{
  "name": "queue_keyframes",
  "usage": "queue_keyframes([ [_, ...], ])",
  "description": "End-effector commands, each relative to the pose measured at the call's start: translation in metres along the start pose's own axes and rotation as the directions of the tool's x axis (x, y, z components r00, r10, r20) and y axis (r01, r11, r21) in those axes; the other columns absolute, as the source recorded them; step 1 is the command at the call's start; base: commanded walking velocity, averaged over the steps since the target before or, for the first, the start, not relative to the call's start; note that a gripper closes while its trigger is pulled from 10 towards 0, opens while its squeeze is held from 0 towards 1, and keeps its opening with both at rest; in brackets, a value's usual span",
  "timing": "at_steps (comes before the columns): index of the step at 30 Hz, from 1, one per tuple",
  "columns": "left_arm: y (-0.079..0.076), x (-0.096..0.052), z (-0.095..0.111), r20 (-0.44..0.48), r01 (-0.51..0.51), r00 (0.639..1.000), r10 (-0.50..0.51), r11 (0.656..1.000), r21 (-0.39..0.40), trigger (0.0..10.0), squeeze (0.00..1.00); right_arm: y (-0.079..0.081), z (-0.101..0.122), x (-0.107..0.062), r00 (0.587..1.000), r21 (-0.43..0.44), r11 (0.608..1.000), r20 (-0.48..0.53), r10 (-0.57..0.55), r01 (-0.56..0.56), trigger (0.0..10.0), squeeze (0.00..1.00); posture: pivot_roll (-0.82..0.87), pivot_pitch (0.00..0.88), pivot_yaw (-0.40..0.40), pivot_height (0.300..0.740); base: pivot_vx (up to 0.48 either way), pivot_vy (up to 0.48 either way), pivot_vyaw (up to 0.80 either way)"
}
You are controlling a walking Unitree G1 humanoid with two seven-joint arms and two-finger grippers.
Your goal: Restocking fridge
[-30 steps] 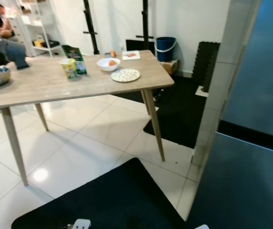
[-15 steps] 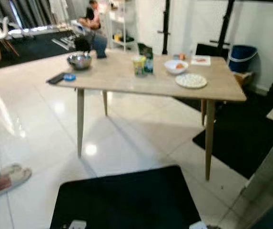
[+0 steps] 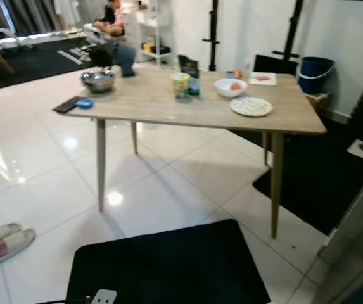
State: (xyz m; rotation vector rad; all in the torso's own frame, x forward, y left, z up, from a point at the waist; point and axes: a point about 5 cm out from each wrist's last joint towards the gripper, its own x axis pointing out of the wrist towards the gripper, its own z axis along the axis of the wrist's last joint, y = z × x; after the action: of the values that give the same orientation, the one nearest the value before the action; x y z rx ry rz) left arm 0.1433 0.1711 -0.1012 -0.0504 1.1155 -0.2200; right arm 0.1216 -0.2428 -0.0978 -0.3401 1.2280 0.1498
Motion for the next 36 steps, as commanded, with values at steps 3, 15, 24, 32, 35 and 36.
queue_keyframes([
  [3, 0.0, 0.0, -0.003, -0.007, -0.003, 1.0, 0.003, 1.0, 0.011, 10.0, 0.0, -0.001, 0.005, 0.0, 1.0, 0.009, 1.0, 0.016, -0.004, 0.004, 10.0, 0.0, -0.07, 0.0, 0.02, 0.74, 0.0, 0.0, 0.8],
  [15, 0.0, 0.0, -0.002, -0.006, -0.006, 1.0, 0.006, 1.0, 0.017, 10.0, 0.0, 0.001, 0.009, 0.001, 1.0, 0.009, 1.0, 0.026, -0.017, 0.017, 10.0, 0.0, -0.07, 0.0, 0.018, 0.74, 0.0, 0.0, 0.25],
  [24, 0.001, 0.0, 0.002, 0.01, -0.007, 1.0, 0.007, 1.0, 0.013, 10.0, 0.0, -0.004, 0.011, 0.0, 0.999, 0.035, 0.999, 0.032, -0.032, 0.031, 10.0, 0.0, -0.06, 0.0, 0.022, 0.74, 0.0, 0.0, 0.0],
  [32, 0.001, 0.0, 0.004, 0.013, -0.004, 1.0, 0.004, 1.0, 0.018, 10.0, 0.0, 0.001, 0.016, 0.002, 0.999, 0.03, 0.999, 0.036, -0.02, 0.019, 10.0, 0.0, -0.05, 0.0, 0.027, 0.74, 0.0, 0.0, 0.0],
  [35, 0.0, 0.0, 0.004, 0.01, -0.002, 1.0, 0.002, 1.0, 0.016, 10.0, 0.0, 0.003, 0.015, 0.002, 0.999, 0.03, 0.999, 0.031, -0.015, 0.014, 10.0, 0.0, -0.04, 0.0, 0.024, 0.74, 0.0, 0.0, 0.0],
  [36, 0.0, 0.001, 0.004, 0.01, -0.001, 1.0, 0.001, 1.0, 0.015, 10.0, 0.0, 0.003, 0.015, 0.002, 0.999, 0.03, 0.999, 0.03, -0.015, 0.014, 10.0, 0.0, -0.04, 0.0, 0.024, 0.74, 0.0, 0.0, 0.0],
])
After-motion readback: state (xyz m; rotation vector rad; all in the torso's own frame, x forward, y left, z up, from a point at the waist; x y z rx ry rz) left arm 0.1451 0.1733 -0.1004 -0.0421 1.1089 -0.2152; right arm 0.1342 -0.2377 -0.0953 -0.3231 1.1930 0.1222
